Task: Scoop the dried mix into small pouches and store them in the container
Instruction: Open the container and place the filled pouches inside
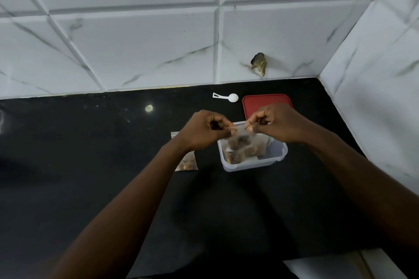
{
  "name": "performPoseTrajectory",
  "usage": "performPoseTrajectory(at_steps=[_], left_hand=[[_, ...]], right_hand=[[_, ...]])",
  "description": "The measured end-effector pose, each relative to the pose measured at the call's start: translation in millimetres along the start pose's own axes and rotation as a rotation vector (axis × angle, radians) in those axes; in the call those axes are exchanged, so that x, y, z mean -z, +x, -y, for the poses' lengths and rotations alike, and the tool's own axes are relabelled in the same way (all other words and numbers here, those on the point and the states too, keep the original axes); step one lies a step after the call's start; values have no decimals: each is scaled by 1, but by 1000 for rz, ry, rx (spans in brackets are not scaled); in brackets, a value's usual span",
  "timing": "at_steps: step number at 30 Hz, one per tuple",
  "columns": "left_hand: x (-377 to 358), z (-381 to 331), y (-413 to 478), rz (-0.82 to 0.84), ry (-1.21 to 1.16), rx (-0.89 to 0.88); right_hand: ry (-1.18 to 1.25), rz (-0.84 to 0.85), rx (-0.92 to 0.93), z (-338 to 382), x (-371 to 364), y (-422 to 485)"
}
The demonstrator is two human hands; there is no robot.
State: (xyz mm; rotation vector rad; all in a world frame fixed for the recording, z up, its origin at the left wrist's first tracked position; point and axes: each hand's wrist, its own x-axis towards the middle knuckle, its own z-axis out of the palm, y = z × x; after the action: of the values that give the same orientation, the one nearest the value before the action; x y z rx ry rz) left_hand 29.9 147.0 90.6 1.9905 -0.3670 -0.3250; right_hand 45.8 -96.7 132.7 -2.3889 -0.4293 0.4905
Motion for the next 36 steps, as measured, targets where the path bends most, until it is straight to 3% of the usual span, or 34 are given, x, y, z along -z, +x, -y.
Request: performPoseTrajectory(at_steps=[5, 13, 17, 20, 27, 32, 36], left_hand=[[-20, 2, 4, 32, 155, 42], [-34, 6, 9, 155, 687, 195], [-41, 10, 11, 114, 917, 123], [-45, 15, 12, 58, 908, 120], [-17, 32, -13, -162, 447, 170], [15, 67, -34, -174, 529, 336], [28, 87, -41, -61, 757, 438]], right_hand=[[22, 72, -19, -25, -11, -3], [-97, 200, -12, -43, -48, 16], [-132, 156, -36, -46, -64, 22], [-196, 113, -31, -44, -65, 21], [-27, -91, 17, -14, -55, 26], [-41, -123, 177, 26, -84, 50], [-373, 15, 200, 50, -117, 76]])
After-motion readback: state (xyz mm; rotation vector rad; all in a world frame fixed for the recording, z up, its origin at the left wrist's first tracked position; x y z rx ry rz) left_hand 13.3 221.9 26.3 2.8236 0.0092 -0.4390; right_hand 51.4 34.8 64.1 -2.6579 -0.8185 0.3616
